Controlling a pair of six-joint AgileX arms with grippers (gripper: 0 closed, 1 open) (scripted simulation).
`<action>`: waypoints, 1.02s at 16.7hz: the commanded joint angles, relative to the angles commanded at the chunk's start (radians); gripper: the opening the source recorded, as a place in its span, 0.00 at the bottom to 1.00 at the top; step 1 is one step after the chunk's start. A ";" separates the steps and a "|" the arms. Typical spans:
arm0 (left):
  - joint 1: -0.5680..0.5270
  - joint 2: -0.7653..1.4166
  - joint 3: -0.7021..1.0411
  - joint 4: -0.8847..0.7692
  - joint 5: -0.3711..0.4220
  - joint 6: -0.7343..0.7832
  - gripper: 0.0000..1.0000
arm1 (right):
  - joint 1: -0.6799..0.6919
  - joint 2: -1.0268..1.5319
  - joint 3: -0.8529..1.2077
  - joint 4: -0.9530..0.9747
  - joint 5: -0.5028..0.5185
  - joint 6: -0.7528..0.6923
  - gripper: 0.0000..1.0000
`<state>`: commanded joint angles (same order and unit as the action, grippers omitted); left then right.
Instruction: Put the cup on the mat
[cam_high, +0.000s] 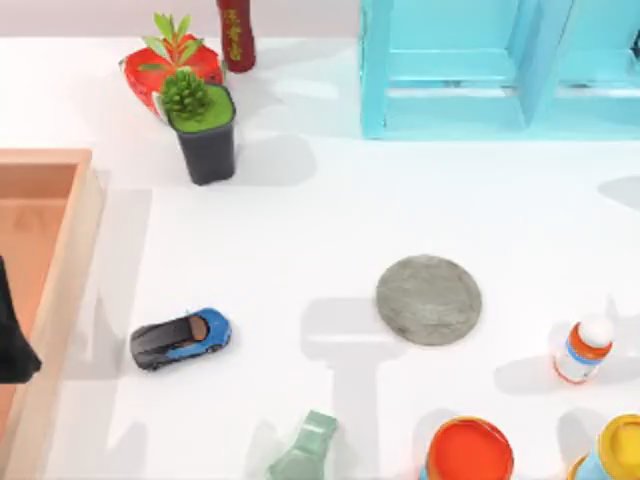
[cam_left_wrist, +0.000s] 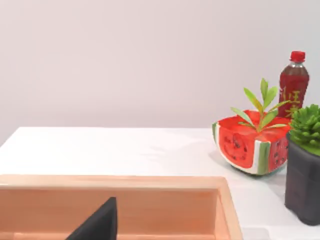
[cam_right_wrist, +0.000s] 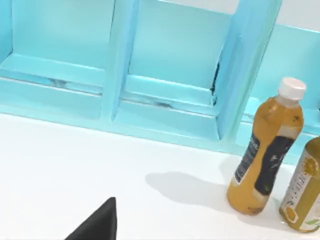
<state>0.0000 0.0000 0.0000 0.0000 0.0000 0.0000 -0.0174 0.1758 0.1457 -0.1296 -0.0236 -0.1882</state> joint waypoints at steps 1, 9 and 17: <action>0.000 0.000 0.000 0.000 0.000 0.000 1.00 | -0.009 0.055 0.044 -0.040 -0.004 -0.060 1.00; 0.000 0.000 0.000 0.000 0.000 0.000 1.00 | -0.136 0.643 0.519 -0.466 -0.024 -0.722 1.00; 0.000 0.000 0.000 0.000 0.000 0.000 1.00 | -0.328 1.253 1.029 -0.900 -0.005 -1.456 1.00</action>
<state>0.0000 0.0000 0.0000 0.0000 0.0000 0.0000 -0.3452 1.4290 1.1746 -1.0291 -0.0282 -1.6439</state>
